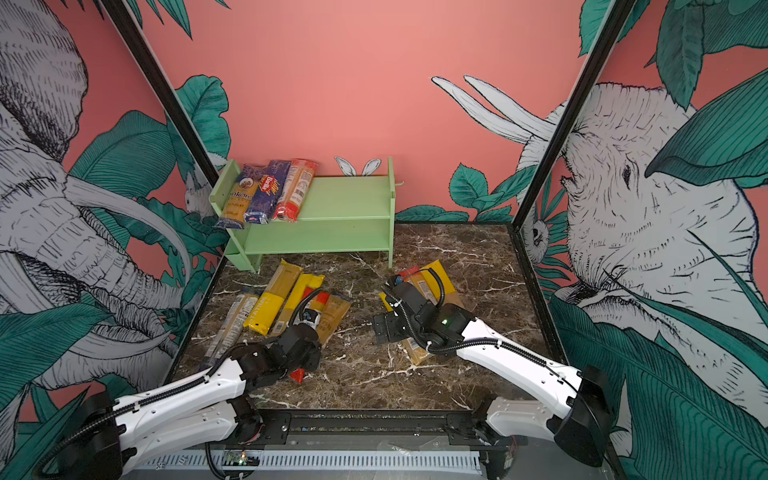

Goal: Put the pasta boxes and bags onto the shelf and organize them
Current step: 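Close the left gripper on the blue-ended Mei Pasta spaghetti pack, then lift the Mei Pasta pack upright and carry it to the shelf top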

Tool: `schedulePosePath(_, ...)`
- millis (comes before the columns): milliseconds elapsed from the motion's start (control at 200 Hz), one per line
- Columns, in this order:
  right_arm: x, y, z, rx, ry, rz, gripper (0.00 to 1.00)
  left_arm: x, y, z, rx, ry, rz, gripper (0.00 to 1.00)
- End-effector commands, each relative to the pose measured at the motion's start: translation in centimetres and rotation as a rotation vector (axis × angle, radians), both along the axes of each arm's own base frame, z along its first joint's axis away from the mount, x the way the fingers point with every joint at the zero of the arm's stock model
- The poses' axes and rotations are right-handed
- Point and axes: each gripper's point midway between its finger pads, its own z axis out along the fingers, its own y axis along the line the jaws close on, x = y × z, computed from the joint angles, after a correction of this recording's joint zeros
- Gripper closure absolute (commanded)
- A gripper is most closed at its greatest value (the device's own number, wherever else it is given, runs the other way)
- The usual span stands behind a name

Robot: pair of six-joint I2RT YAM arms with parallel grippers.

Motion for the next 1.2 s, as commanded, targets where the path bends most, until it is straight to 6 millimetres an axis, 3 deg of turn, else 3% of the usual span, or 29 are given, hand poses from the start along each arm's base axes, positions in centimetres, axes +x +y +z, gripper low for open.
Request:
schedulePosePath(0,0.4,0.1,1.9,0.023,-0.052,-0.005,0.01,2.2,-0.9,5.8,-0.075,-0.166,0.014,1.0)
schedulePosePath(265,0.3,0.0,2.3,0.021,-0.063,0.005,0.01,2.3,-0.3,10.3,-0.044,-0.252,-0.035,1.0)
schedulePosePath(620,0.5,0.0,3.1,0.022,-0.089,0.015,0.01,2.2,-0.2,18.4,-0.117,-0.374,-0.066,1.0)
schedulePosePath(1045,0.8,-0.2,4.5,0.028,-0.153,0.036,0.01,4.4,1.2,29.4,-0.066,-0.563,0.024,1.0)
schedulePosePath(1195,0.9,0.2,5.2,0.047,-0.18,0.056,0.01,6.2,0.4,33.1,-0.033,-0.619,0.061,1.0)
